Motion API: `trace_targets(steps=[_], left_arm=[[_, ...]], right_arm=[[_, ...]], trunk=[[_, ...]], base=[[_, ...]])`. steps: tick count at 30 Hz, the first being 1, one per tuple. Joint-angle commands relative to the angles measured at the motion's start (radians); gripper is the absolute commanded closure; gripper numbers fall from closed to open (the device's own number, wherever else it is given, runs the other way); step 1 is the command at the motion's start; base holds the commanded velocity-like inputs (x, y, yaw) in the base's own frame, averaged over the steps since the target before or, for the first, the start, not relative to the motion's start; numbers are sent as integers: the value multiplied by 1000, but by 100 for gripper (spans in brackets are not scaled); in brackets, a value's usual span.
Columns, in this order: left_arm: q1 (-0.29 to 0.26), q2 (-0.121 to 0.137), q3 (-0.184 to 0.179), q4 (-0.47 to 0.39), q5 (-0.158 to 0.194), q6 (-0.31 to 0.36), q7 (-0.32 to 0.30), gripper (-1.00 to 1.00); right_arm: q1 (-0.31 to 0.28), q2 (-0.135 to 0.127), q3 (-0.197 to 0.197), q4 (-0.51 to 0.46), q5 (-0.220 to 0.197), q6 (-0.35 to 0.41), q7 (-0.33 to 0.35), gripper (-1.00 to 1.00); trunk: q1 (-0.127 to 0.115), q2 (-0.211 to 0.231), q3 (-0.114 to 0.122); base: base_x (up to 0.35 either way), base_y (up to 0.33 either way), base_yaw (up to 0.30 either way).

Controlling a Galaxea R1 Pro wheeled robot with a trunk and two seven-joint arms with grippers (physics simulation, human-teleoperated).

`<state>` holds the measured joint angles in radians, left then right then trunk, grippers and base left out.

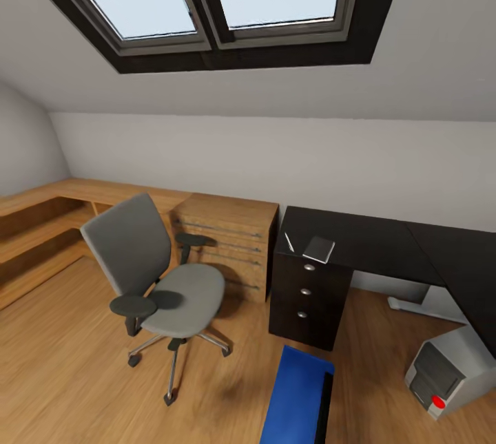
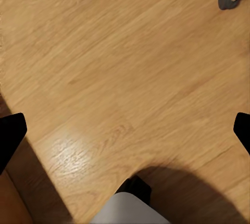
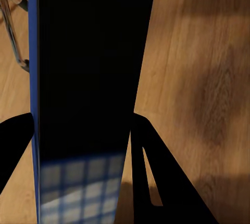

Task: In the bedroom, organize the workspace by keeping the computer under the desk, ensuring the monitor is on the desk, placing the keyboard on the desk next to the monitor, placing the mouse on the desk next to the keyboard, moving the folder from the swivel chair onto the desk next to the mouse, stacking the notebook on top of the folder with the pen on top of the notebook, and positioning the swivel chair next to the desk.

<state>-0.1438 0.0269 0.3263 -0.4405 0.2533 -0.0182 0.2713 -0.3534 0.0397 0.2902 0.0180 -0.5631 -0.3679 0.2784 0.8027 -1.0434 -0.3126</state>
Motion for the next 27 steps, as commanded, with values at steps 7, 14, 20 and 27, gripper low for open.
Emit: trace_targets(steps=[7, 14, 20, 27], left_arm=[[0, 1, -2, 0, 11, -2, 2, -100], [0, 1, -6, 0, 10, -2, 2, -100], [0, 1, -8, 1, 11, -2, 2, -100], [0, 0, -7, 1, 11, -3, 2, -100]], right_arm=[[-1, 0, 6, 2, -11, -3, 5, 100], [-1, 0, 6, 2, -11, -3, 5, 100], [-1, 0, 6, 2, -11, -3, 5, 100], [-1, 0, 6, 2, -11, -3, 5, 100]], trunk=[[-27, 48, 21], [-54, 97, 43], [-77, 139, 62], [-104, 188, 84]], base=[[0, 0, 0], [0, 0, 0], [0, 0, 0], [0, 0, 0]])
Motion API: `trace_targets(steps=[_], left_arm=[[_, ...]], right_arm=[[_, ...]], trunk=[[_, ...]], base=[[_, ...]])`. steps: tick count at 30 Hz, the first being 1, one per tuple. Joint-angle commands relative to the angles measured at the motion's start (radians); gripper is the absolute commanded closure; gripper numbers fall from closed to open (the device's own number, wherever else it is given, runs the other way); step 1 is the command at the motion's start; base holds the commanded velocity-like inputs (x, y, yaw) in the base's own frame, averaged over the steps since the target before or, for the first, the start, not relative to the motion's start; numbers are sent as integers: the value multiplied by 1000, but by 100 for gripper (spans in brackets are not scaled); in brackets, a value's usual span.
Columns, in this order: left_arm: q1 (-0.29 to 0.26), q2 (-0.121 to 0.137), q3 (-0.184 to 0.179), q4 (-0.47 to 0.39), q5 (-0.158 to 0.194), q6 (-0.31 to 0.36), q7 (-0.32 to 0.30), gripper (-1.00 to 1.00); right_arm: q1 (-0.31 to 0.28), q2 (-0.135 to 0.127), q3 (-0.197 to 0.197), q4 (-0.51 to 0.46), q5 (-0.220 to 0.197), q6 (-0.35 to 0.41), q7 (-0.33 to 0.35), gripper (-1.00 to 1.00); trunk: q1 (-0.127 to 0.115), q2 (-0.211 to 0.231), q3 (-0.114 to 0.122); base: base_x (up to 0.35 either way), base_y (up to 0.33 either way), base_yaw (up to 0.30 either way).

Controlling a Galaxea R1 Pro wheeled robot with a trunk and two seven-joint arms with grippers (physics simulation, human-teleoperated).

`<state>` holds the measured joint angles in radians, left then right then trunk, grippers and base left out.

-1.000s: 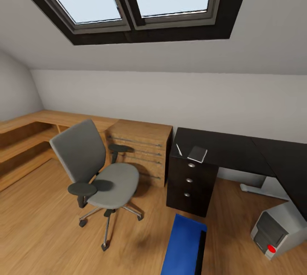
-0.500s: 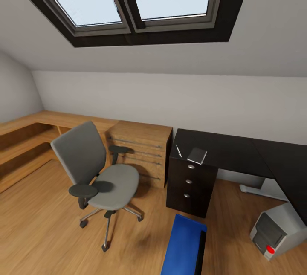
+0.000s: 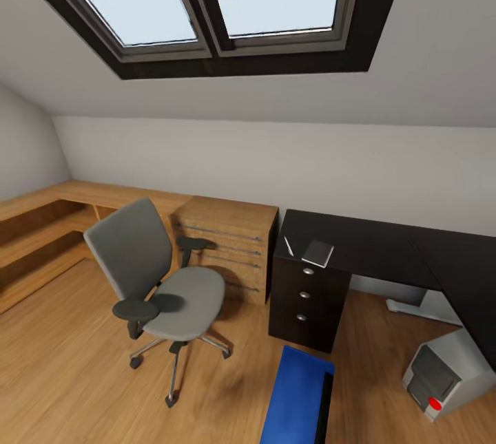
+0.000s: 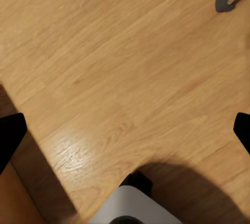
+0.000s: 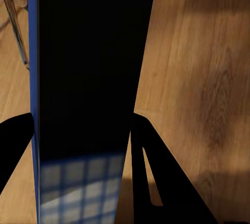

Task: In the bedroom, organize the workspace by keeping the computer under the desk, ensuring the monitor is on the desk, placing the keyboard on the desk next to the monitor, placing the mouse on the desk next to the keyboard, moving the folder from the swivel chair onto the desk next to the mouse, stacking the notebook on top of the folder with the pen on top of the notebook, and positioning the swivel chair next to the desk.

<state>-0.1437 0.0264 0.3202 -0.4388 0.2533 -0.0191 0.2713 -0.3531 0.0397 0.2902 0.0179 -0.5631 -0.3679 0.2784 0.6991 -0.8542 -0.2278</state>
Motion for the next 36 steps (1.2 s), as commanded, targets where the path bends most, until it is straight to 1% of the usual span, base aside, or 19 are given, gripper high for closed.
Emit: trace_targets(steps=[1, 36], left_arm=[[0, 0, -1, -1, 11, -2, 2, -100], [0, 0, -1, 0, 11, -1, 2, -100]], right_arm=[[-1, 0, 6, 2, -11, -3, 5, 100], [-1, 0, 6, 2, -11, -3, 5, 100]], trunk=[[-4, 6, 2], [-138, 251, 112]], base=[[0, 0, 0], [0, 0, 0]])
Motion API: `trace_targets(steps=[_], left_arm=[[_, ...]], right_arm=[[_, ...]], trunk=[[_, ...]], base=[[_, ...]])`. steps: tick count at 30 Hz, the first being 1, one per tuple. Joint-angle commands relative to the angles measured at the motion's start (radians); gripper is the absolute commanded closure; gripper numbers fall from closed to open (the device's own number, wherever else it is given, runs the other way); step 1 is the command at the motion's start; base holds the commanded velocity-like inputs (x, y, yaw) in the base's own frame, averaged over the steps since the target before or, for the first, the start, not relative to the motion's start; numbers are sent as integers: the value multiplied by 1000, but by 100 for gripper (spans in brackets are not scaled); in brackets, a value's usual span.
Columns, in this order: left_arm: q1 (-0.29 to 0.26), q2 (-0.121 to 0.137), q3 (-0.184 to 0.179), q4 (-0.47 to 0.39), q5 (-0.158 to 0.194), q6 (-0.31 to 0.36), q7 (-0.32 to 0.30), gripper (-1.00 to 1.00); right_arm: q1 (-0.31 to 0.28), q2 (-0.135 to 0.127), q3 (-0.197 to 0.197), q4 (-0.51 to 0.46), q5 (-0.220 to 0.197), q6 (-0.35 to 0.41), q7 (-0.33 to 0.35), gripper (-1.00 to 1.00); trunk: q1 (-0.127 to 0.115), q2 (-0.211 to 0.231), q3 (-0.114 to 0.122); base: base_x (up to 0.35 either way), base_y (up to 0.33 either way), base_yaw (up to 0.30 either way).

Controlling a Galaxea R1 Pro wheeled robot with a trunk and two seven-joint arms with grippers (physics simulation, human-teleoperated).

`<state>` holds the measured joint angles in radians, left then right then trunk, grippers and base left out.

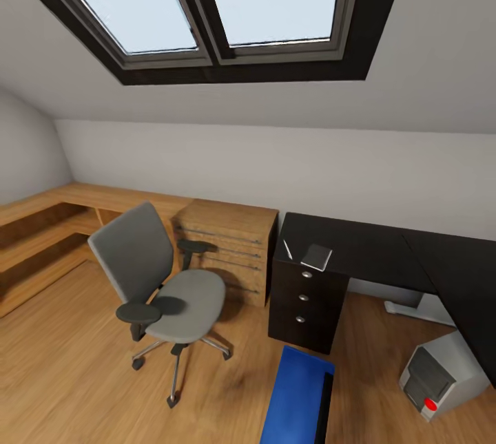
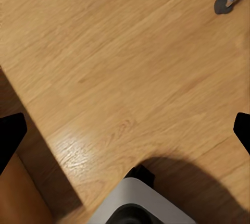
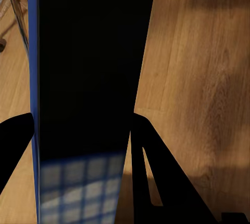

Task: In the bedroom, organize the workspace by keeping the computer under the desk, ensuring the monitor is on the desk, placing the keyboard on the desk next to the monitor, placing the mouse on the desk next to the keyboard, moving the folder from the swivel chair onto the desk next to the mouse, stacking the notebook on top of the folder with the pen on top of the notebook, and positioning the swivel chair next to the desk.

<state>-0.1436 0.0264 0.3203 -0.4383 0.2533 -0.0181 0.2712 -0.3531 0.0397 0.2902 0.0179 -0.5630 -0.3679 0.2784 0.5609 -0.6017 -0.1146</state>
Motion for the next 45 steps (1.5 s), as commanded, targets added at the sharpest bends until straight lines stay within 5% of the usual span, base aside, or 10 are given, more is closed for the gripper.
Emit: trace_targets(steps=[1, 11, 16, 25, 28, 29, 32, 45], left_arm=[[-1, 0, -1, 0, 10, -2, 2, -100], [-1, 3, -4, 30, 10, 0, 3, -100], [-1, 3, -5, 43, 8, -2, 3, -100], [-1, 0, -6, 44, 7, -2, 3, -100], [-1, 0, -34, 48, 7, -4, 3, -100], [-1, -1, -72, 49, 8, -19, 3, -100], [-1, -3, -80, 78, 8, -83, 2, -100], [0, -16, -89, 95, 5, -92, 1, -100]], right_arm=[[-1, 0, 6, 2, -11, -3, 5, 100], [-1, -1, 5, 0, -14, -7, -1, 100], [-1, -42, -4, -15, -22, -16, -20, 100], [-1, -54, 2, -21, -20, -37, -31, 100], [-1, -59, 3, -20, -17, -80, -33, 100], [-1, -61, 3, -19, -16, -89, -34, 100], [-1, -61, 3, -19, -15, -92, -34, 100], [-4, -55, 4, -31, -14, -110, -39, 100]], trunk=[[-4, 6, 1], [-42, 76, 33], [-61, 111, 48], [-96, 174, 77], [-107, 195, 86], [-107, 195, 86], [-107, 195, 86], [-107, 195, 86]], base=[[0, 0, 0], [0, 0, 0], [0, 0, 0], [0, 0, 0], [0, 0, 0], [0, 0, 0], [0, 0, -89], [0, 0, -173]])
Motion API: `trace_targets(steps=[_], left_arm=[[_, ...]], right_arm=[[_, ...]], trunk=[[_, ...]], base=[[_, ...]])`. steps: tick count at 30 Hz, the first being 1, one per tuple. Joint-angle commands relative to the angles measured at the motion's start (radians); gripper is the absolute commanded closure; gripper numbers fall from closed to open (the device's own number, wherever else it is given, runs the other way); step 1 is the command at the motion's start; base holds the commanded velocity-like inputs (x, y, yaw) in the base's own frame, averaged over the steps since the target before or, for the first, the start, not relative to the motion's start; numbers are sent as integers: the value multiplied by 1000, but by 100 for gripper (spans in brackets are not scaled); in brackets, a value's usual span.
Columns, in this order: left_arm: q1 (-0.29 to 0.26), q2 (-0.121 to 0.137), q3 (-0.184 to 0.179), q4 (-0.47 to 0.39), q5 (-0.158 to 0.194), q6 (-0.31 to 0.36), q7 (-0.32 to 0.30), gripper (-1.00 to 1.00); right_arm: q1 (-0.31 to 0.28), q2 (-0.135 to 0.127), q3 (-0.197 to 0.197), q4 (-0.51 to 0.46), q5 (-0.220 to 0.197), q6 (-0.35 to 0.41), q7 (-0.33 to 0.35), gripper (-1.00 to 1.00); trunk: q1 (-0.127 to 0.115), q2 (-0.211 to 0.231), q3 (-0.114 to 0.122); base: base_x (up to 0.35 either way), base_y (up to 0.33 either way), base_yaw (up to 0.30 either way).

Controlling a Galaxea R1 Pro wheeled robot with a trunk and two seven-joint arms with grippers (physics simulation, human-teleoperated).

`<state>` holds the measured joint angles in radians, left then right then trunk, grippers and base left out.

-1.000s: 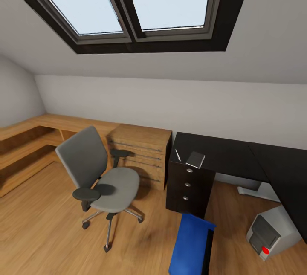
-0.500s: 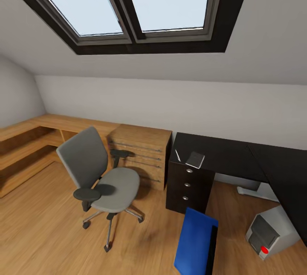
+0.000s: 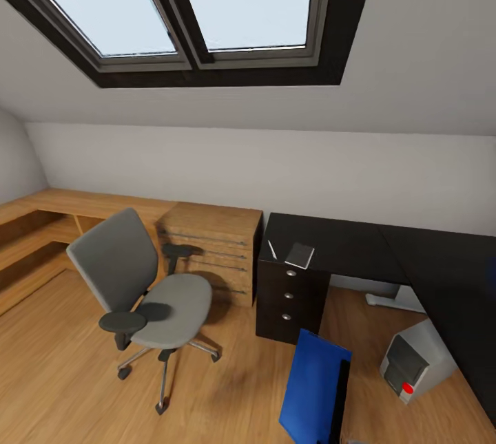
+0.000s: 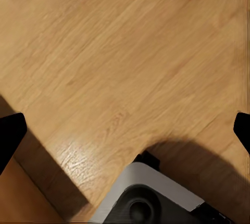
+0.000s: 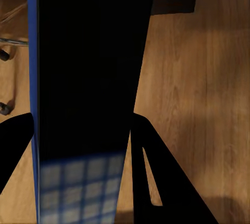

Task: In the bedroom, organize the workspace by keeping the computer under the desk, ensuring the monitor is on the desk, placing the keyboard on the desk next to the monitor, placing the mouse on the desk next to the keyboard, moving the folder from the swivel chair onto the desk next to the mouse, stacking the notebook on top of the folder with the pen on top of the notebook, and positioning the swivel chair next to the desk.

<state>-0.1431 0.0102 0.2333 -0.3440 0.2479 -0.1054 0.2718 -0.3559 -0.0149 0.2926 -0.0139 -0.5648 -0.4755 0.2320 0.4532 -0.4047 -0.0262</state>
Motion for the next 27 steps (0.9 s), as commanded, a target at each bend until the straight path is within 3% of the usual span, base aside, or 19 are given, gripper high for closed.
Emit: trace_targets(steps=[1, 7, 27], left_arm=[[-1, -6, -2, 1, 10, -5, 1, -100], [0, -33, -2, 2, 11, -5, 5, -100], [0, -38, -5, 6, 8, -4, 2, -100]], right_arm=[[-1, 0, 2, -3, -12, -3, 10, 100], [-3, -4, 2, 5, -12, -7, 20, 100], [-3, 0, 4, 6, -7, -15, 17, 100]], trunk=[[1, -2, -2], [1, -2, -2], [1, -2, -2]], base=[[0, 0, 0], [0, 0, 0], [0, 0, -67]])
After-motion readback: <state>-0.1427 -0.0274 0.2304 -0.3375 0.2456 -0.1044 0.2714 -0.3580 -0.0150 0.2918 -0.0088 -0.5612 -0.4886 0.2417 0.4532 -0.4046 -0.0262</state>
